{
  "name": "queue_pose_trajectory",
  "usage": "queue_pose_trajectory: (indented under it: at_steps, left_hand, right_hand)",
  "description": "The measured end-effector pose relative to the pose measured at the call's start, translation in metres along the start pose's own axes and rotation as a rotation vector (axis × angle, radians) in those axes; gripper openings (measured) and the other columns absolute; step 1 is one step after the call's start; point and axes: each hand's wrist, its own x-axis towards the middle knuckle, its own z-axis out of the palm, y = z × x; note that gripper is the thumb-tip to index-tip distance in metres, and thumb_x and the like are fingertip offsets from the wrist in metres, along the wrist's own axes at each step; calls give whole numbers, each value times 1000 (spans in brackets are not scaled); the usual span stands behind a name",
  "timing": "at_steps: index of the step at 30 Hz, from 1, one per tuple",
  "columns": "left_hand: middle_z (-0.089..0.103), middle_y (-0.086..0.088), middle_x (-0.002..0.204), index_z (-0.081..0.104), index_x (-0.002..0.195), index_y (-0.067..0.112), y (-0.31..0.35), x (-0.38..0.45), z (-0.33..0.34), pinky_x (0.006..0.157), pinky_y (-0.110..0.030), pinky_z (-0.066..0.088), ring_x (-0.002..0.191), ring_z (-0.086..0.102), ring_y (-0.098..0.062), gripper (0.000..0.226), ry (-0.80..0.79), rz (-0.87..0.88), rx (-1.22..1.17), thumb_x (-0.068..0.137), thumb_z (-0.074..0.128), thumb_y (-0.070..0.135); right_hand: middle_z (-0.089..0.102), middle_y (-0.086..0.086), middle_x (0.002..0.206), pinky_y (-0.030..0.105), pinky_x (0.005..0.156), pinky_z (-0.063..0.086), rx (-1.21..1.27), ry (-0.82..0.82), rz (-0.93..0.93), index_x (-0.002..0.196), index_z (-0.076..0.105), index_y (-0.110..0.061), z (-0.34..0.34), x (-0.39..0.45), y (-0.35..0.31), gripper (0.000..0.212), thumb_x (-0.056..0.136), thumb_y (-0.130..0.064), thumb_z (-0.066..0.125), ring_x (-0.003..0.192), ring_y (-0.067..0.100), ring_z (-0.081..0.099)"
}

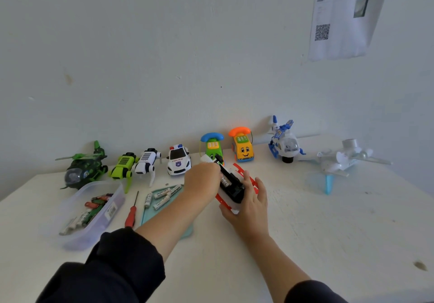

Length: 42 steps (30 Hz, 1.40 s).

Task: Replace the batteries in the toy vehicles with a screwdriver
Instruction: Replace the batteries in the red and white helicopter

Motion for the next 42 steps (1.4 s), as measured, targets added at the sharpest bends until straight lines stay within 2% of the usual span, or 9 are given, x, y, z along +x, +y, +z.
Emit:
queue_pose_trajectory:
  at_steps: [10,12,14,19,23,25,29,35,42]
  left_hand:
    - [61,-11,103,57,109,8,-4,-12,-17,62,-33,36,92,59,-29,21,-180,171,238,94,42,12]
    - [59,-12,112,35,140,11,-9,-20,-14,65,-35,38,99,57,-29,43,-236,149,156,99,37,23]
    - [58,-11,117,13,150,16,-13,-27,-10,72,-36,42,104,56,-30,56,-273,136,69,100,34,30]
    - [66,-5,106,39,142,33,-42,-35,-3,77,-32,45,99,59,-25,43,-32,98,-186,98,39,31]
    - [64,-9,87,50,135,26,-79,-28,11,60,-30,40,70,53,-24,42,180,-122,-415,96,42,16]
    - [66,-9,91,53,132,23,-98,-27,21,60,-29,38,74,56,-25,41,101,-240,-369,95,42,13]
    - [61,-6,113,61,119,21,-112,-39,40,79,-32,46,102,57,-26,32,-254,-306,-120,93,44,13]
    - [45,-12,112,47,117,9,-104,-45,46,74,-35,42,101,54,-30,28,-276,-386,-9,92,35,7]
    - [52,-12,118,47,116,10,-104,-39,44,79,-35,42,109,51,-29,27,-311,-373,134,93,32,7]
  right_hand:
    - [51,14,137,55,92,44,-29,14,-78,125,36,-13,1,-1,0,92,52,-29,90,122,32,29]
    - [52,16,135,56,91,44,-6,40,-47,128,34,-11,0,0,1,96,52,-28,89,121,33,30]
    - [54,18,133,56,91,43,-7,53,-38,130,32,-10,-1,0,1,100,51,-28,90,121,33,30]
    - [52,17,135,57,92,42,-37,22,-51,128,34,-10,-1,-2,-1,98,50,-30,90,122,33,30]
    - [48,14,140,57,99,38,-16,-3,-18,129,29,-18,-2,-2,-3,94,57,-32,88,126,38,33]
    - [47,13,140,57,100,37,-8,-8,-14,129,27,-19,-1,-2,-3,94,58,-32,87,127,38,31]
    - [46,14,142,55,101,35,-5,-2,11,129,28,-18,-1,-1,-1,93,58,-33,87,128,37,31]
    - [46,12,142,53,103,34,-4,-4,33,132,25,-19,-1,-2,-1,95,60,-34,86,129,41,35]
    - [40,9,147,47,106,27,-37,-31,44,134,41,-8,0,-3,1,87,64,-38,83,132,40,32]
